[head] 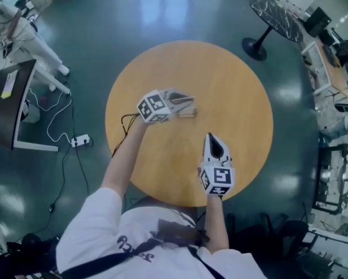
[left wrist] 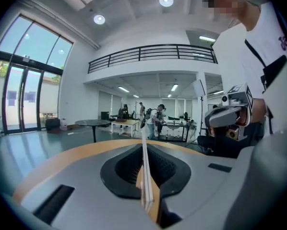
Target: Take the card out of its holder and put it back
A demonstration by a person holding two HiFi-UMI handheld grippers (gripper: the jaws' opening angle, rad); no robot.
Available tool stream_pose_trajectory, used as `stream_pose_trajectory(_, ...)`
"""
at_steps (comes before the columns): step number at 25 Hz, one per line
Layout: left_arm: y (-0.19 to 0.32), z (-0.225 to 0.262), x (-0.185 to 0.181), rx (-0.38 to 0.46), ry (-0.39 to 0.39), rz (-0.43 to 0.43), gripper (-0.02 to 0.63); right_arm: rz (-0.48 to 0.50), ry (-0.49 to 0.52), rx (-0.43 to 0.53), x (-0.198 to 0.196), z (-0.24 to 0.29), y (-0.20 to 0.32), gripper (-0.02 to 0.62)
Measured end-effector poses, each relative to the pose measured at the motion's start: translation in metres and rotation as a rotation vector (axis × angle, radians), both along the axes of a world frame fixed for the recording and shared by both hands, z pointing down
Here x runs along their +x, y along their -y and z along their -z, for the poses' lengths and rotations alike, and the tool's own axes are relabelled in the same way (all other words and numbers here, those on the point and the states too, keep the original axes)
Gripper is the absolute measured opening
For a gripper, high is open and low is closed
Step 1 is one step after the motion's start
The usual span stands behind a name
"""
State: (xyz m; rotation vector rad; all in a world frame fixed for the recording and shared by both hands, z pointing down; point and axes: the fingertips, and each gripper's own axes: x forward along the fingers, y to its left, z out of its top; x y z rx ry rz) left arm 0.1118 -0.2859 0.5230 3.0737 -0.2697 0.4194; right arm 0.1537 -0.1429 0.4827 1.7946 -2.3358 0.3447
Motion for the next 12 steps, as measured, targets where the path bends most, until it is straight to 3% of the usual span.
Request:
stream_pose_trajectory(6, -0.021, 0.034, -0.024, -0.033, -0.061, 0.169, 0.031, 0.004, 0.003, 0.066, -0.01, 0.027, -0.006, 0.008)
stream_pose_trajectory(12, -0.054, 0.037, -0.045, -0.109, -0.087, 0.314, 0.031, 0.008, 0.009, 0.115, -0.02, 0.045, -0.011, 0.008)
